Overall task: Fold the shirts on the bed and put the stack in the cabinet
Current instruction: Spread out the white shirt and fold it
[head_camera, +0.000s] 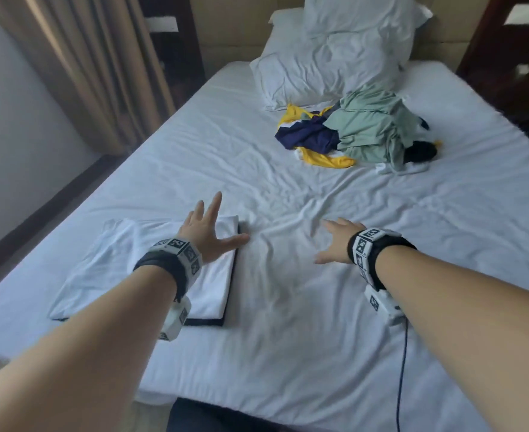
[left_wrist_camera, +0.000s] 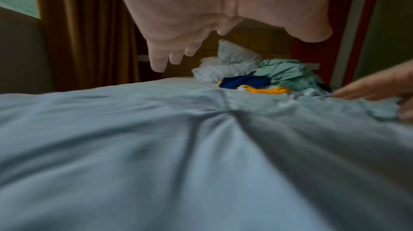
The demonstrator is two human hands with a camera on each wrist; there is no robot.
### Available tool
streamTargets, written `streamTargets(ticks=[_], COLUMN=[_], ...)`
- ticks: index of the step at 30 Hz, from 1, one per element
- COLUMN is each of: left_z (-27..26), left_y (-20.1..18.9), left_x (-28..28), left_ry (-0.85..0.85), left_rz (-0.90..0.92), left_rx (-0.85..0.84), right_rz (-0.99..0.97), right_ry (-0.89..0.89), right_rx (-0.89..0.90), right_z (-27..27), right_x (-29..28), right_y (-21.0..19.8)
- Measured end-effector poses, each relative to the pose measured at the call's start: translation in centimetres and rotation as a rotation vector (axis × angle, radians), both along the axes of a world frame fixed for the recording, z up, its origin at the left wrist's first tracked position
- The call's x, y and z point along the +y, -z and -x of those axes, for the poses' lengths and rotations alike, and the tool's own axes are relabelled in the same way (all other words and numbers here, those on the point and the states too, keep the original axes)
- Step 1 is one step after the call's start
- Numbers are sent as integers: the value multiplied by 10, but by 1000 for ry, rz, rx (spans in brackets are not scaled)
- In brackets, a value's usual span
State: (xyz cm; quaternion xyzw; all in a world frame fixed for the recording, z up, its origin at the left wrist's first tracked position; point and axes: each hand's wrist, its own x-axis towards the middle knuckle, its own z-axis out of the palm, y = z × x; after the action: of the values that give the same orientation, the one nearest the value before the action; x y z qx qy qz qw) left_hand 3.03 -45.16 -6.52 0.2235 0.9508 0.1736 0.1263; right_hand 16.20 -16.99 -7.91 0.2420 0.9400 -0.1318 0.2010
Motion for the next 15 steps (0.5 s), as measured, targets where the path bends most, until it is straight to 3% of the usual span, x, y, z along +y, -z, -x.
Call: streamTargets(ticks=[2, 6, 9, 15], left_z=[-14, -38, -40, -7], left_y=[0, 16, 33, 44], left_x=[49, 140, 194, 263], left_ry=[68, 191, 247, 301], left_rz=[-42, 27, 88, 287], left_rx=[-28, -87, -137, -105], right_rz=[-50, -17, 15, 61], right_ry=[96, 64, 47, -80], right_rx=[-84, -124, -101, -225], right_z=[-39, -80, -71, -51], right_x=[38, 67, 74, 94], right_y=[5, 34, 35, 35])
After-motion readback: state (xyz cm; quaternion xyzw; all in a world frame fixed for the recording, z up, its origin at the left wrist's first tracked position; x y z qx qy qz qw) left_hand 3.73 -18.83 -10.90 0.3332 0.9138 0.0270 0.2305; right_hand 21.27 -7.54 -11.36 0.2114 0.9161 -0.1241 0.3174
